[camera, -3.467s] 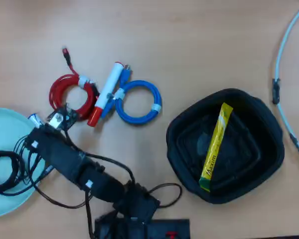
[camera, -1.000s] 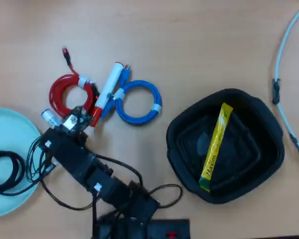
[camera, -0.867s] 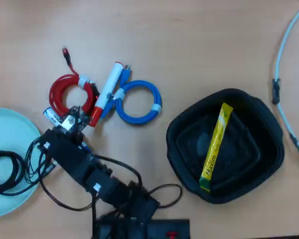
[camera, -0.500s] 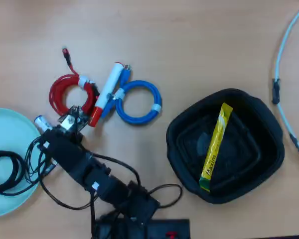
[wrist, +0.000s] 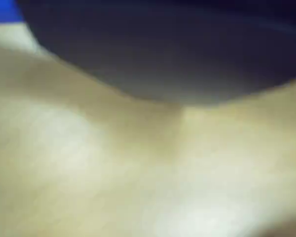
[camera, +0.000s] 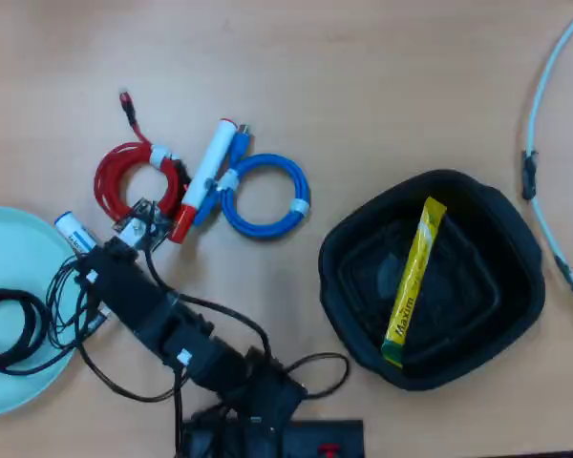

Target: Pick up the blue pen and put it in the black bowl

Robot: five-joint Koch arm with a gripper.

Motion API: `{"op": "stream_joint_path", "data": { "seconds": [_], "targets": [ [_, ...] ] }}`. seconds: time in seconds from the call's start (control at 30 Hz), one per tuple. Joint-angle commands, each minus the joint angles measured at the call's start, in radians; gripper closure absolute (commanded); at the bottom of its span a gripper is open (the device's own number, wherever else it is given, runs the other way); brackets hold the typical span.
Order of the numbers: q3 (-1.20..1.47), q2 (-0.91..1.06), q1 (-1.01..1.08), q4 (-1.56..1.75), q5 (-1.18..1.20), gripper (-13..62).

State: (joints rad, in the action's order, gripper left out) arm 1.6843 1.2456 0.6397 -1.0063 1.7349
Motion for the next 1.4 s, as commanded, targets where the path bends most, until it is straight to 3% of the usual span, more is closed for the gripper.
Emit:
{"op": "stream_joint_path", "data": {
  "seconds": [0.0,0.13,0.5,1.17,1.37],
  "targets": [
    [0.006,-0.009,-0.002,-0.014,0.003,56.6],
    [-0.005,0.017,0.028,-0.109,0.002,56.6],
    [-0.175,0.368,0.120,-0.463,-0.051,56.6],
    [-0.345,0.555,0.591,-0.471,-1.127,56.6],
    [-0.328,0.557,0.778,-0.476,-1.301,56.6]
  ]
}}
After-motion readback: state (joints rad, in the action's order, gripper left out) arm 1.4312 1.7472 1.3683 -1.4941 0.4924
